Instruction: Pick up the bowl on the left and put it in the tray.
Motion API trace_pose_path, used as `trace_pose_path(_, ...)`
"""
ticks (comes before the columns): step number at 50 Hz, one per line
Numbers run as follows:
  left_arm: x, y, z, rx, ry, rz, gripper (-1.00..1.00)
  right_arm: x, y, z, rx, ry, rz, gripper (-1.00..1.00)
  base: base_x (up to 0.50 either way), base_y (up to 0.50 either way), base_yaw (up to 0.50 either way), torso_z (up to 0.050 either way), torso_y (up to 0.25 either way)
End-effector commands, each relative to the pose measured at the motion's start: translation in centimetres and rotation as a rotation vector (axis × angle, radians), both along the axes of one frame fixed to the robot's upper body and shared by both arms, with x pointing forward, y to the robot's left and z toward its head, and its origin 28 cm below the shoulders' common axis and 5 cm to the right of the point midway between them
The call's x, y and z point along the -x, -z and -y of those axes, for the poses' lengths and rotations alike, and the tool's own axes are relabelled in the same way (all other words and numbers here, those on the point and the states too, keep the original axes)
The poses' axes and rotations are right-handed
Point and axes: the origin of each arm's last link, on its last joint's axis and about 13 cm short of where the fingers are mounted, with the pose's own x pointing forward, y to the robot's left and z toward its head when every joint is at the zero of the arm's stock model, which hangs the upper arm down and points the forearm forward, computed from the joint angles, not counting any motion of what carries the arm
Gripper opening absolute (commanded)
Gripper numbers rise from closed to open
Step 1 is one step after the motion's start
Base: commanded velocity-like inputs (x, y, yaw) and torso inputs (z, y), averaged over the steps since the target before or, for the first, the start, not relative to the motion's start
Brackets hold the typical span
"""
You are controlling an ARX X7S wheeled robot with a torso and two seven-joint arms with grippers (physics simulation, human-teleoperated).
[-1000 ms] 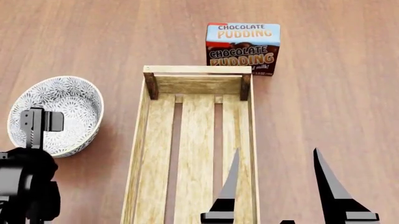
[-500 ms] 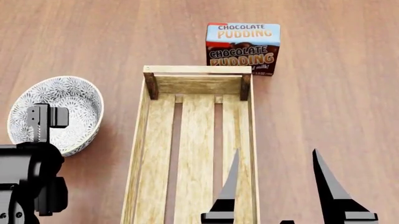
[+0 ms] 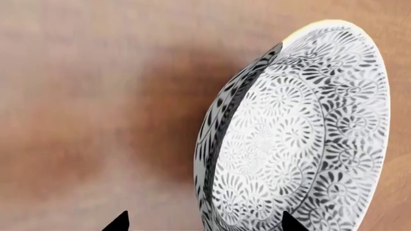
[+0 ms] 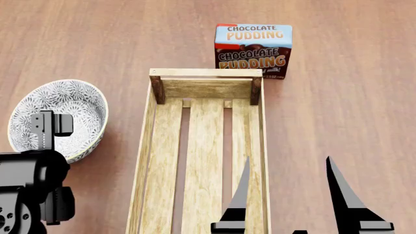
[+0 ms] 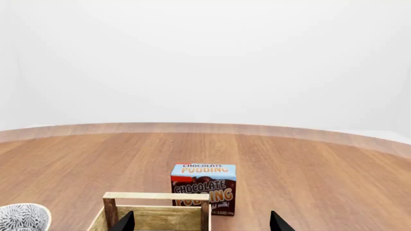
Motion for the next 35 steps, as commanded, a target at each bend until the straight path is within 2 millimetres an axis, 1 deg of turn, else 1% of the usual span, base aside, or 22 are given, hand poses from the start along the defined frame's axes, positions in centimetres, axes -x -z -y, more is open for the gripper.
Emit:
trace_pose_path(1, -0.3, 0.3, 0.4, 0.014, -0.034, 0.029, 1.0, -0.2, -0.2, 0.2, -0.006, 0.007, 0.015, 1.0, 0.0, 0.0, 0.0, 0.0, 0.0)
trace_pose_path(3, -0.3, 0.2, 0.5, 0.011, -0.032, 0.03, 1.0, -0.2, -0.1, 0.3, -0.007, 0.007, 0.016, 1.0, 0.0, 0.0, 0.0, 0.0, 0.0)
trace_pose_path(4, -0.3, 0.2, 0.5, 0.011, -0.03, 0.03, -1.0, -0.2, -0.1, 0.3, -0.007, 0.007, 0.016, 1.0, 0.0, 0.0, 0.0, 0.0, 0.0)
trace_pose_path(23, 0.1, -0.2, 0.9, 0.015, -0.019, 0.035, -1.0, -0.1, -0.3, 0.1, -0.005, -0.001, 0.018, 1.0, 0.0, 0.0, 0.0, 0.0, 0.0)
trace_pose_path(35, 1.1, -1.8, 2.0, 0.08, 0.007, 0.11, -1.0, -0.1, -0.3, 0.0, -0.003, -0.006, 0.016, 1.0, 0.0, 0.0, 0.0, 0.0, 0.0)
